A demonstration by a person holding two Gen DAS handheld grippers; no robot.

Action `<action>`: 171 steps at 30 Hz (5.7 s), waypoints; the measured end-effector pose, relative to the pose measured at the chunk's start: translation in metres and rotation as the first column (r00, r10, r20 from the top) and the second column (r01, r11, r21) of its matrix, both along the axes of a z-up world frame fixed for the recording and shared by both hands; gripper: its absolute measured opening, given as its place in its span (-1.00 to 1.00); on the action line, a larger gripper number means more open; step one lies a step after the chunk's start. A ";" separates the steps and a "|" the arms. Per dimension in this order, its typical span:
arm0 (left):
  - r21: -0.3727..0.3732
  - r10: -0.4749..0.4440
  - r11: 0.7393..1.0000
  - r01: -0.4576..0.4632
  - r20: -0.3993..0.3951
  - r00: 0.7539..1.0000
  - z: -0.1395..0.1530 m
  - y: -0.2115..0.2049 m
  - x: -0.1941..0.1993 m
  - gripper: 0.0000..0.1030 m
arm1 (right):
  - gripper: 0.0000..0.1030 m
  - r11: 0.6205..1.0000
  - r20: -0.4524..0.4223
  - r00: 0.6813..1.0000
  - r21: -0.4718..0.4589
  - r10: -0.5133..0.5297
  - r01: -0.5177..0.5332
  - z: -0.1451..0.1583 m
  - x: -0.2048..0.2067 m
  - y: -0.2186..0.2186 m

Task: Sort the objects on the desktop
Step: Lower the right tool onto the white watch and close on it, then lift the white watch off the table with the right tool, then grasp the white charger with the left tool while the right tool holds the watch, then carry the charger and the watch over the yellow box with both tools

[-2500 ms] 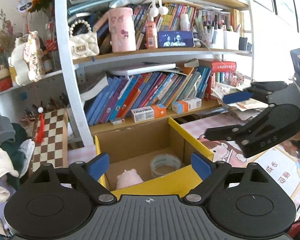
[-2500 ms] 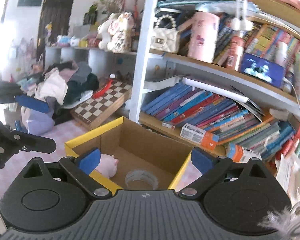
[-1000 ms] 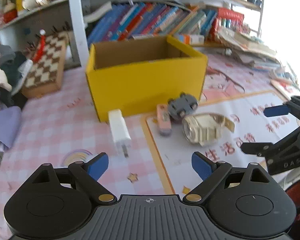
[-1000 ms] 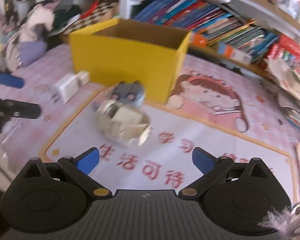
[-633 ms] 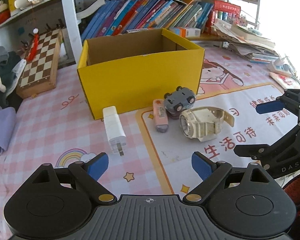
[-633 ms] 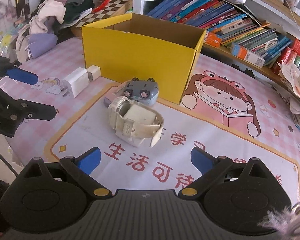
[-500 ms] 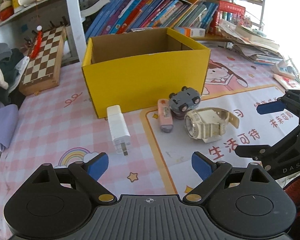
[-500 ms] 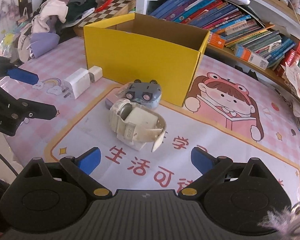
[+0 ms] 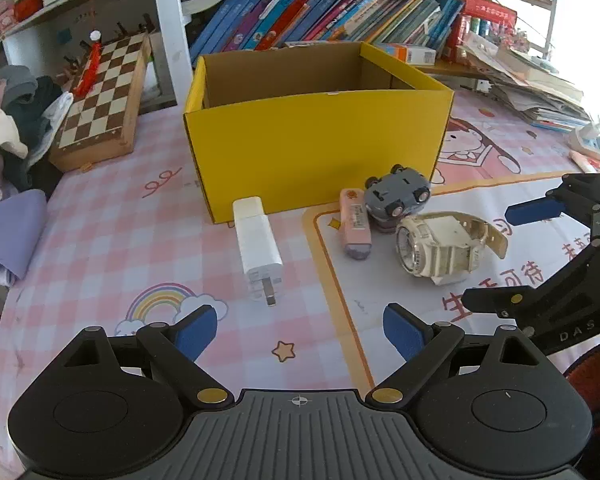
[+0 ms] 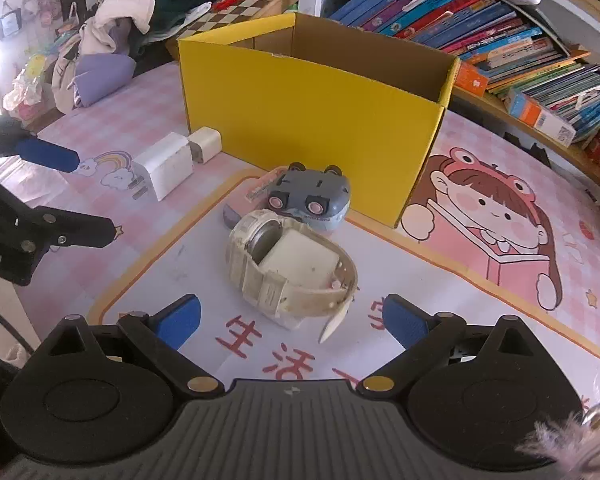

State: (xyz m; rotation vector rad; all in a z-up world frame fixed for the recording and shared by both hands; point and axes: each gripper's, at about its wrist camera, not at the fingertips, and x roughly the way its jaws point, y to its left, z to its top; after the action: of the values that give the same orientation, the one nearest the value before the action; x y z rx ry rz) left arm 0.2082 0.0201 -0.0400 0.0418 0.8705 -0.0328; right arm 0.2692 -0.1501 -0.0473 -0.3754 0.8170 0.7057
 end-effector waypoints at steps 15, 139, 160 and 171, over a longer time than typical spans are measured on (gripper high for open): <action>0.028 0.050 0.998 -0.049 -0.027 0.998 -0.005 0.002 0.006 0.79 | 0.91 0.998 -0.081 0.995 0.020 0.058 -0.056 -0.012 0.030 0.018; 0.013 0.046 0.999 -0.046 -0.033 0.998 -0.034 0.022 0.066 -0.51 | -0.82 0.968 0.029 0.984 0.171 0.179 -0.181 0.021 0.018 0.007; -0.015 -0.089 0.996 0.093 0.154 0.984 0.026 0.007 0.026 -0.52 | -0.82 0.968 0.067 0.994 0.231 0.086 -0.100 0.049 0.011 0.000; 0.001 -0.146 0.989 0.149 0.216 0.966 0.048 0.000 0.017 -0.51 | -0.82 0.962 0.081 0.995 0.259 0.061 -0.081 0.068 0.006 0.000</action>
State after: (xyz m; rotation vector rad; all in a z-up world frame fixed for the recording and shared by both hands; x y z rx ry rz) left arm 0.2248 0.0202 0.0075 0.0943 0.6487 -0.1716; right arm 0.2750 -0.1497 0.0211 -0.1901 0.6340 0.8517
